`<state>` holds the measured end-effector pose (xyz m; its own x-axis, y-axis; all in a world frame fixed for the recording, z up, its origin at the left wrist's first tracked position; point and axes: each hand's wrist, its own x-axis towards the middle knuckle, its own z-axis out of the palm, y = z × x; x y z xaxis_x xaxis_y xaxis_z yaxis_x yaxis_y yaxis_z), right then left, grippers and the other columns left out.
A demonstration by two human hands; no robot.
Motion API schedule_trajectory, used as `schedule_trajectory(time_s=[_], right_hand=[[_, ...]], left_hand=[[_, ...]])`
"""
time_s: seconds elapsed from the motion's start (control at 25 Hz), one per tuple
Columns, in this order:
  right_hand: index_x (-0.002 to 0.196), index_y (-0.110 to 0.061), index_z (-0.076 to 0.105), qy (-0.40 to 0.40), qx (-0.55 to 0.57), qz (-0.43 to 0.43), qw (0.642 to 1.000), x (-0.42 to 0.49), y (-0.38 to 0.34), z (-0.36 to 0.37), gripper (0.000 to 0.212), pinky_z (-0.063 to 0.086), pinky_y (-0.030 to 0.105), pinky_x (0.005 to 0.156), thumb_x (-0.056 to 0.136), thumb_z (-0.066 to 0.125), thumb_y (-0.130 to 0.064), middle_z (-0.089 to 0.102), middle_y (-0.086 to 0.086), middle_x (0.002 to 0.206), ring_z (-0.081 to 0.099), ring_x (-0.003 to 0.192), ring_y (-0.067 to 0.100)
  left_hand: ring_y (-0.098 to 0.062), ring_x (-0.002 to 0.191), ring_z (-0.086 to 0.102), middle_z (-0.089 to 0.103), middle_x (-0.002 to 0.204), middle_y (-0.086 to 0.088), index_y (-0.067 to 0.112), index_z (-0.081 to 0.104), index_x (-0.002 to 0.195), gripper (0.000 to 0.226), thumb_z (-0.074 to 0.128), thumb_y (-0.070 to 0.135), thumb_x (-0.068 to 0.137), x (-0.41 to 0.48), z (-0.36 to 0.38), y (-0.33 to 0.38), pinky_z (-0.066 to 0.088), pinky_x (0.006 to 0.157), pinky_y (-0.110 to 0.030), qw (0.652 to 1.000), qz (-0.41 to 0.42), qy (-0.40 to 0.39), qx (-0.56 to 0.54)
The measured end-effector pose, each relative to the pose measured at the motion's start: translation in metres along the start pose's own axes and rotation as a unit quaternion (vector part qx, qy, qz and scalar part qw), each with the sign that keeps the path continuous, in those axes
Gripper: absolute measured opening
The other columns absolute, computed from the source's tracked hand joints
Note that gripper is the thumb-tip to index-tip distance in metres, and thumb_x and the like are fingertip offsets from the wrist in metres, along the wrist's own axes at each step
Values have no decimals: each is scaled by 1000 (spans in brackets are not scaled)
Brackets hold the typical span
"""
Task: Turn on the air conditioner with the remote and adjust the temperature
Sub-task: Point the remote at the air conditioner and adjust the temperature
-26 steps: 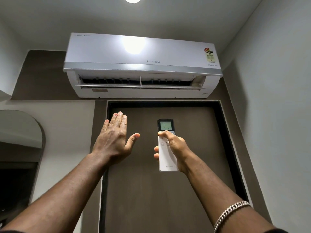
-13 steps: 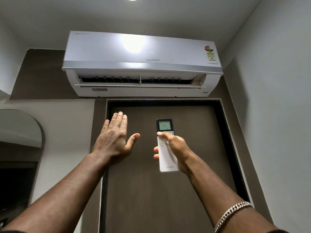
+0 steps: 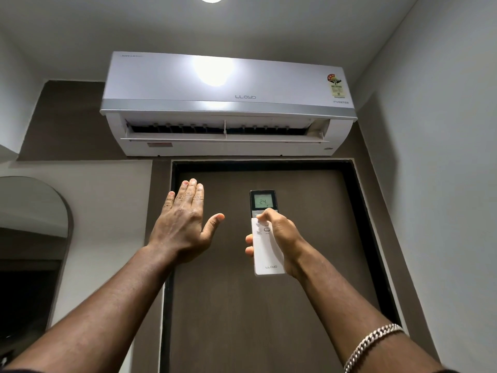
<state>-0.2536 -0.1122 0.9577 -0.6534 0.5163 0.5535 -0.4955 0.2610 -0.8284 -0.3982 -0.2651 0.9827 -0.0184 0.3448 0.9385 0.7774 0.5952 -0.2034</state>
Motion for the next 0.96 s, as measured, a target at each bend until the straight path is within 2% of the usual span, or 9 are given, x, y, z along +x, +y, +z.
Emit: schedule_trajectory(time_s=[0.2, 0.48, 0.68, 0.96], right_hand=[[104, -6, 58, -37, 2, 25, 999, -1, -3, -2, 32, 56, 27, 48, 83, 41, -25, 70, 17, 80, 71, 53, 25], [106, -8, 56, -48, -10, 20, 999, -3, -3, -3, 31, 56, 27, 48, 84, 41, -24, 72, 15, 78, 72, 54, 24], [112, -2, 55, -46, -3, 8, 999, -2, -4, -3, 39, 56, 29, 49, 82, 40, -22, 73, 14, 69, 70, 55, 27], [106, -8, 59, -46, -15, 6, 999, 0, -3, -8, 38, 57, 30, 57, 86, 45, -37, 73, 15, 80, 70, 60, 27]], left_hand=[[-23, 147, -4, 0, 159, -13, 8, 3, 148, 88, 11, 67, 84, -1, -2, -1, 0, 118, -39, 1000, -1, 0, -2], [-23, 147, -3, 2, 160, -12, 8, 4, 148, 88, 11, 67, 84, 0, -2, 2, 0, 118, -39, 1000, 0, 2, -2], [-23, 147, -5, -1, 160, -12, 9, 2, 148, 88, 10, 67, 83, 1, -4, 4, -1, 119, -38, 1000, -1, 0, 4], [-23, 147, -4, 0, 159, -13, 8, 2, 148, 85, 12, 66, 86, 0, -7, 5, -1, 119, -39, 1000, 1, 0, 1]])
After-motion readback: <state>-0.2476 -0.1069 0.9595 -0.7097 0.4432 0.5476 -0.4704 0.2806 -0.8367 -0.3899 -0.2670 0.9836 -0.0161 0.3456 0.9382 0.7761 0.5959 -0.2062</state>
